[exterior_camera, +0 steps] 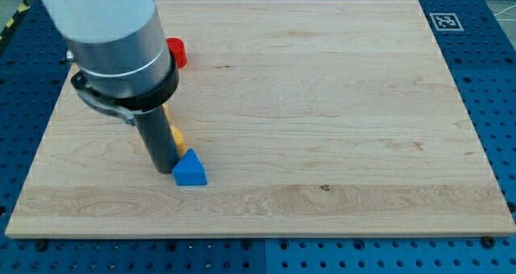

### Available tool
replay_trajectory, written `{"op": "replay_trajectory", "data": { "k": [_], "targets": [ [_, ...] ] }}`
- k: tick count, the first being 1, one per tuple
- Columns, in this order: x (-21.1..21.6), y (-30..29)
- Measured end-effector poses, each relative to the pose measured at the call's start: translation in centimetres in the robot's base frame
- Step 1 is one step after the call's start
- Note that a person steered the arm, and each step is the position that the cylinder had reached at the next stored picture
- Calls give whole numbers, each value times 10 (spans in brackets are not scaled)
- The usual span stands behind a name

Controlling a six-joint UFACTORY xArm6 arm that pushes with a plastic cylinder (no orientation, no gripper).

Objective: Push blue triangle closer to yellow heart

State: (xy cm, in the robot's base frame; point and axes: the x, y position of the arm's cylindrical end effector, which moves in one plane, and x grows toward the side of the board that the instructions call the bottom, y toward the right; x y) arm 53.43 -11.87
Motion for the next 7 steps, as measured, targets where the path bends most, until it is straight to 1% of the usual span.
{"op": "replay_trajectory", "data": {
  "k": [2, 3, 4, 5, 6, 7],
  "targets": [
    [-19, 2],
    [6, -7],
    [59, -37],
    [84, -46],
    [84, -16],
    [80, 30]
  ]
}}
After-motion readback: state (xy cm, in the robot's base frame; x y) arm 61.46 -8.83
